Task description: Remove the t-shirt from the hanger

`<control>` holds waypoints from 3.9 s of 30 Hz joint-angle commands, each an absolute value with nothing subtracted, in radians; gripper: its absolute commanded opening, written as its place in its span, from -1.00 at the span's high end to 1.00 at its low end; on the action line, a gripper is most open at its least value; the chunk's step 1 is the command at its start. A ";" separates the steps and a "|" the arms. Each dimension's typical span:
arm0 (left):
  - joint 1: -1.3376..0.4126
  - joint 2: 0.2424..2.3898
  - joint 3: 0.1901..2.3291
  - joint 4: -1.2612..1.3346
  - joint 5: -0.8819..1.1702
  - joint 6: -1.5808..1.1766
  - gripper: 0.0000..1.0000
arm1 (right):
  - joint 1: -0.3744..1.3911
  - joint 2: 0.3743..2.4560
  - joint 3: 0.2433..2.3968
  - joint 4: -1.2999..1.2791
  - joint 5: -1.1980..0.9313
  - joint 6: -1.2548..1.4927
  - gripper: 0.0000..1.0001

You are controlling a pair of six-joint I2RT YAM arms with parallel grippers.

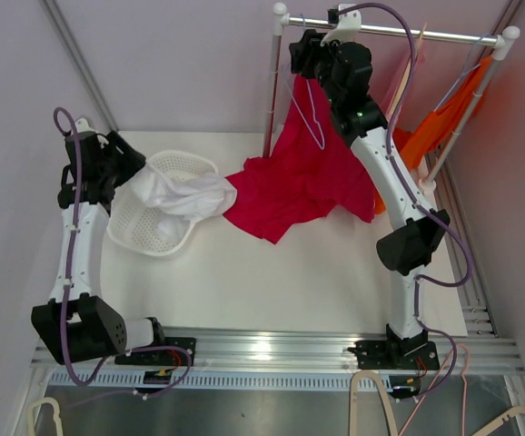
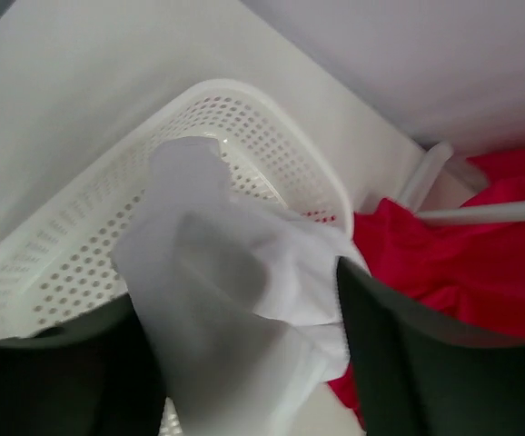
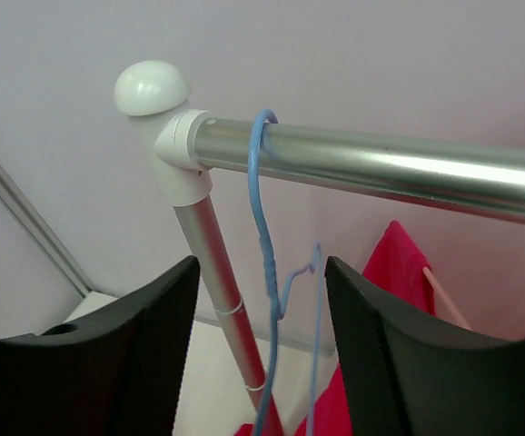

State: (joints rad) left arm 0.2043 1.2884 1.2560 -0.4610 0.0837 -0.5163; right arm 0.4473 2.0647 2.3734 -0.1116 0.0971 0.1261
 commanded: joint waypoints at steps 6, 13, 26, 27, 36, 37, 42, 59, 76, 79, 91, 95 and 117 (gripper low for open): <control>0.192 1.123 1.311 -0.492 0.057 -0.457 -0.99 | 0.419 1.896 2.413 -0.290 0.177 0.141 -0.39; 0.179 1.028 1.367 -0.534 0.026 -0.414 -0.99 | 0.382 1.726 2.310 -0.394 0.169 0.115 -0.35; -0.190 1.006 1.396 -0.503 0.005 -0.268 -0.89 | 0.199 1.890 2.462 -0.557 -0.106 0.199 -0.29; -0.210 1.009 1.404 -0.500 0.005 -0.262 -0.90 | 0.192 1.894 2.462 -0.555 -0.118 0.207 -0.29; -0.293 1.017 1.413 -0.462 -0.029 -0.238 -0.93 | 0.183 1.920 2.441 -0.525 -0.178 0.192 -0.26; -0.311 1.019 1.413 -0.462 -0.040 -0.233 -0.93 | 0.183 1.927 2.441 -0.514 -0.181 0.192 -0.25; -0.357 1.037 1.416 -0.453 -0.098 -0.192 -0.93 | 0.170 2.000 2.474 -0.488 -0.219 0.209 -0.23; -0.371 1.063 1.428 -0.446 -0.095 -0.178 -0.93 | 0.182 2.059 2.517 -0.462 -0.236 0.219 1.00; -0.721 1.026 1.327 -0.285 -0.069 -0.018 -0.99 | 0.307 1.755 2.364 -0.715 0.136 0.262 1.00; -0.811 1.026 1.279 -0.218 -0.045 -0.002 -0.99 | 0.395 1.666 2.245 -0.827 0.409 0.397 1.00; -1.167 0.982 0.869 0.242 0.052 0.103 -0.99 | 0.578 1.310 1.789 -0.870 0.522 0.621 1.00; -1.195 1.014 0.786 0.357 0.038 0.092 -0.99 | 0.606 1.269 1.775 -0.884 0.523 0.646 1.00; -1.399 1.283 0.999 0.373 0.071 0.126 0.99 | 0.617 1.279 1.793 -0.876 0.555 0.623 1.00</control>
